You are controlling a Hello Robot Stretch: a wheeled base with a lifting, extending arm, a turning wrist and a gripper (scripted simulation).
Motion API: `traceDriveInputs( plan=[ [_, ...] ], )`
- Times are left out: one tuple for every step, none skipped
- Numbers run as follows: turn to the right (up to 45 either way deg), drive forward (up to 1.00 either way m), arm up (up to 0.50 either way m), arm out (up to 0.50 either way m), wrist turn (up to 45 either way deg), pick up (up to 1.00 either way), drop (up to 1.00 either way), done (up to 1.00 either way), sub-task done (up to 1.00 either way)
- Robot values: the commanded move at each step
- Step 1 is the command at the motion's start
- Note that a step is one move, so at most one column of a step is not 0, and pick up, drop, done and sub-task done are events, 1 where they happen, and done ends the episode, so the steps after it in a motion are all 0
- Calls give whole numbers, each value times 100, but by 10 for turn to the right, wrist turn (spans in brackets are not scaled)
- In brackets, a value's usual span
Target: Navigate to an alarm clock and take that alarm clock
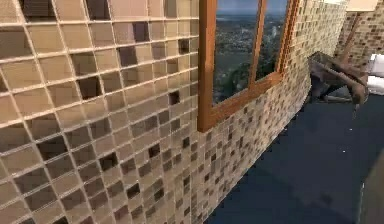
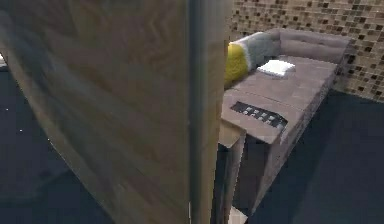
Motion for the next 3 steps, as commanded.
traceDriveInputs(
  plan=[
    [390, 0, 0, 0, 0, 0, 0, 0, 0],
    [0, 100, 0, 0, 0, 0, 0, 0, 0],
    [0, 65, 0, 0, 0, 0, 0, 0, 0]
  ],
)
